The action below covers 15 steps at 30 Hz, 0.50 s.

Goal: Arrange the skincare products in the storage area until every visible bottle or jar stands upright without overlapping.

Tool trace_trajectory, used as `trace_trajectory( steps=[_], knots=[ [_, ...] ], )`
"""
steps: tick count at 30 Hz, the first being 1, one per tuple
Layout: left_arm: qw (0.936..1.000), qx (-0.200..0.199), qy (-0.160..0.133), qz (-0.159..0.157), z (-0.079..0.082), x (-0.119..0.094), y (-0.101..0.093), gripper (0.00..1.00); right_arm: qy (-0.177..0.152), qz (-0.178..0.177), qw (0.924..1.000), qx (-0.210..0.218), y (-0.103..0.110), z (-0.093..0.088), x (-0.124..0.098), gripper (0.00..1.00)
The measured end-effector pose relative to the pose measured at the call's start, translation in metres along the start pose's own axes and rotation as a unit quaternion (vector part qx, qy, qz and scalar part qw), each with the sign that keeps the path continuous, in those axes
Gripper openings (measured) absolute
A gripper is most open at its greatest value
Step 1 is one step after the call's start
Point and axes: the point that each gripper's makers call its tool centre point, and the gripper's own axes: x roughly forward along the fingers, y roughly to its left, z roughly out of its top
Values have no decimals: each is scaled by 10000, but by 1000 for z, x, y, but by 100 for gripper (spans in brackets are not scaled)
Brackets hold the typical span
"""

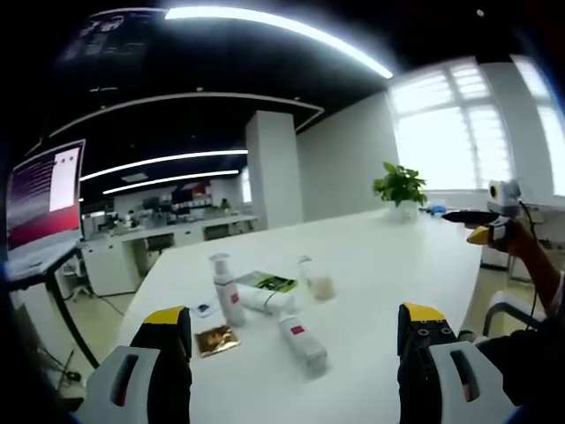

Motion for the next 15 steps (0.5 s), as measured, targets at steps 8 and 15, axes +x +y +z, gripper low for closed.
trace_trajectory(
  steps=[8, 15],
  knots=[
    [10000, 22, 22, 13, -1, 0, 0, 99, 25, 14, 10000, -16, 1, -1, 0, 100],
    [10000, 33, 20, -3, -1, -1, -1, 99, 33, -1, 10000, -23, 1, 0, 0, 100]
  ],
)
